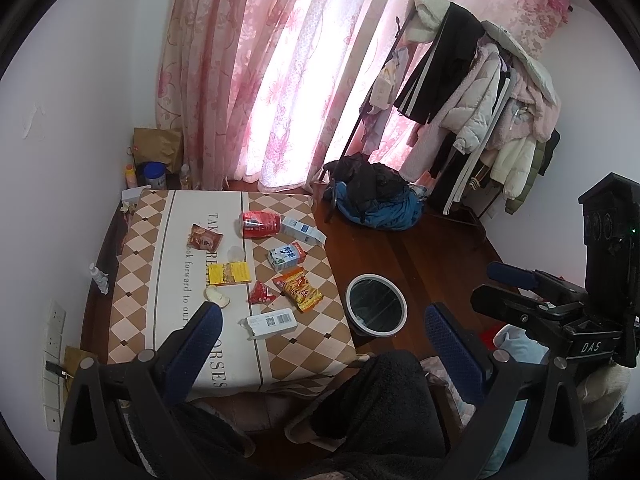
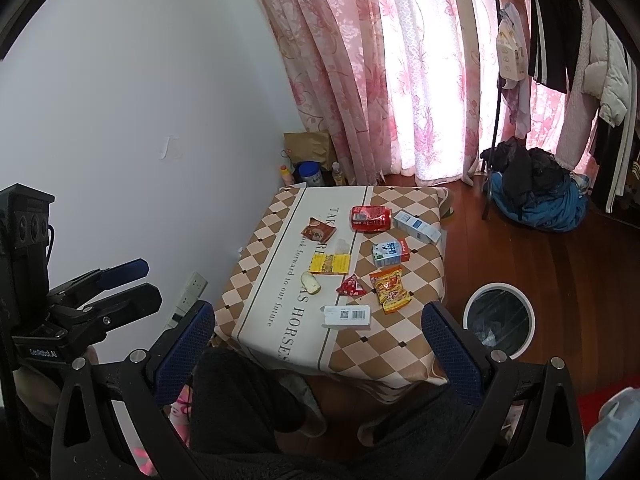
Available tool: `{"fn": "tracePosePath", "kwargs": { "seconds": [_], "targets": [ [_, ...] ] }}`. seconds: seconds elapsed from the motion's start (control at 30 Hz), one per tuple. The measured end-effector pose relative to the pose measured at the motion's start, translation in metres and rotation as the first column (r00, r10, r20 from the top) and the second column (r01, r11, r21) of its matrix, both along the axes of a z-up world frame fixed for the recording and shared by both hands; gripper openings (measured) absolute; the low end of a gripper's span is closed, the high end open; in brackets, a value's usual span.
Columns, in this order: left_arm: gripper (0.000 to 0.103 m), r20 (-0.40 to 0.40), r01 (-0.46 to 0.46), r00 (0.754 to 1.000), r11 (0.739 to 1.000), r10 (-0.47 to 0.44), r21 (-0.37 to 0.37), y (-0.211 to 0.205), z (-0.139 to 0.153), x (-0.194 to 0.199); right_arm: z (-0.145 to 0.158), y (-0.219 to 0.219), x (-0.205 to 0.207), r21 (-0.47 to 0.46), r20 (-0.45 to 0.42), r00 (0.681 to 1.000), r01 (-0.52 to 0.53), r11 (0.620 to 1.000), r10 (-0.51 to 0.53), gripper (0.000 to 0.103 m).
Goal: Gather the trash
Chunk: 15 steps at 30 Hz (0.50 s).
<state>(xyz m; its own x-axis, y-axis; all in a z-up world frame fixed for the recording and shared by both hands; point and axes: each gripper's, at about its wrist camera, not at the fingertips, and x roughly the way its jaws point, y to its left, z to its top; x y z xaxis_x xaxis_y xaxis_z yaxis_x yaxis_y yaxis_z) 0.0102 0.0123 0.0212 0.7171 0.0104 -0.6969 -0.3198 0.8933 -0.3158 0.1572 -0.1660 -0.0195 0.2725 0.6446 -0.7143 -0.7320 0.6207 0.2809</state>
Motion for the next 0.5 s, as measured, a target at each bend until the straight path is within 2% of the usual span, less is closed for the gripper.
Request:
{"fn": "tracePosePath", "kwargs": {
  "seconds": [0.5],
  "targets": [
    [0.103, 0.001, -0.005, 1.000, 1.000, 0.005, 0.007, -0.0024, -0.0002, -0.0048, -0.0009, -0.0009, -0.0015, 0.001, 0.002, 1.000, -0.004, 1.000, 0.004, 0.103]
  ]
}}
